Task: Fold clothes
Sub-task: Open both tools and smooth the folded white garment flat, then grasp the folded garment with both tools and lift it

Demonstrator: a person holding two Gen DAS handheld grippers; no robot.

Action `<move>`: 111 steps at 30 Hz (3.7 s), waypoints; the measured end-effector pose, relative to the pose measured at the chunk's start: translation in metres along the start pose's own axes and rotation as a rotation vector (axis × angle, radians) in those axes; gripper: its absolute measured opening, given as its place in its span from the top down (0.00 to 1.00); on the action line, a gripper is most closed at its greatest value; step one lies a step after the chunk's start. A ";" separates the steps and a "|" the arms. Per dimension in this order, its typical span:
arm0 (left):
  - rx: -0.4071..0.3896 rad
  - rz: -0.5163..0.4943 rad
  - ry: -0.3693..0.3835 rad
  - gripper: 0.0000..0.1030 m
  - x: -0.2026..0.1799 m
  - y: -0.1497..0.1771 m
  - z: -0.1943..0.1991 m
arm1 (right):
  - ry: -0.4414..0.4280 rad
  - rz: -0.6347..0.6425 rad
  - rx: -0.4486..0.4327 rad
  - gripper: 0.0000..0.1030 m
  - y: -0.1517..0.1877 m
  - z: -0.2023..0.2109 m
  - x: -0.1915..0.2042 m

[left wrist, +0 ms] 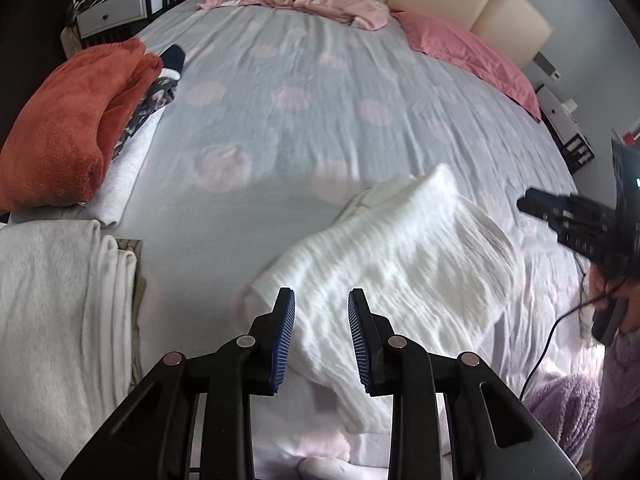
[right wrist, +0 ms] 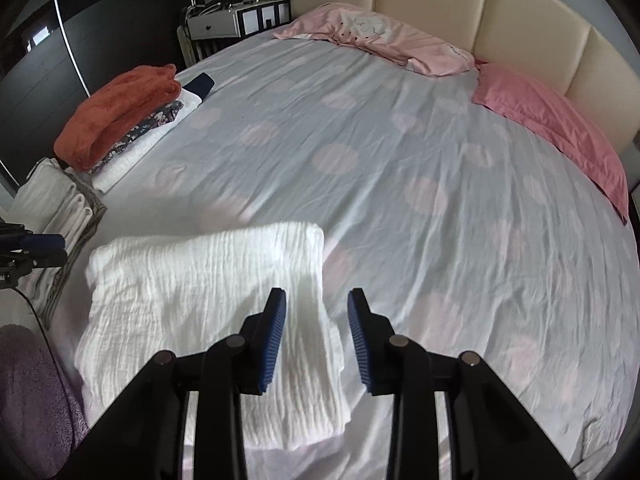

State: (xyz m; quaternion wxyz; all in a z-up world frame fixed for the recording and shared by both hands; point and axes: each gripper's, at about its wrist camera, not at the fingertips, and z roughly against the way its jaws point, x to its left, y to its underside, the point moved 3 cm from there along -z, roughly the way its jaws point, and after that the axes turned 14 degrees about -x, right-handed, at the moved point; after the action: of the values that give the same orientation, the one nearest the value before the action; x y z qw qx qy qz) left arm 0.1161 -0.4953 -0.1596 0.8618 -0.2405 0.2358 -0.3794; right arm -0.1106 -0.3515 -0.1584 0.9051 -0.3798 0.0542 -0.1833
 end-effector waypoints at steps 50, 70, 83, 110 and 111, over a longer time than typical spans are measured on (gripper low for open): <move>0.080 -0.011 -0.153 0.72 -0.095 0.083 -0.065 | 0.040 -0.232 -0.107 0.71 0.092 -0.018 -0.014; -0.056 0.129 -0.168 0.55 -0.061 0.071 -0.033 | 0.046 -0.217 -0.164 0.70 0.095 -0.012 -0.022; -0.030 0.627 -0.136 0.44 0.019 0.090 -0.031 | 0.029 -0.359 -0.190 0.70 0.091 -0.009 -0.053; 0.083 0.697 0.046 0.39 0.007 0.097 -0.095 | -0.358 -0.669 -0.017 0.47 0.099 -0.087 -0.109; 0.083 0.699 0.047 0.39 0.007 0.097 -0.096 | -0.394 -0.703 -0.002 0.46 0.101 -0.092 -0.108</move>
State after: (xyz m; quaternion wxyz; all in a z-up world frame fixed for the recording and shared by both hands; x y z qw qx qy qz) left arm 0.1162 -0.4661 -0.2929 0.9429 -0.1011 0.3081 -0.0762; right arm -0.2037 -0.3076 -0.2995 0.7800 -0.4039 -0.2535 -0.4051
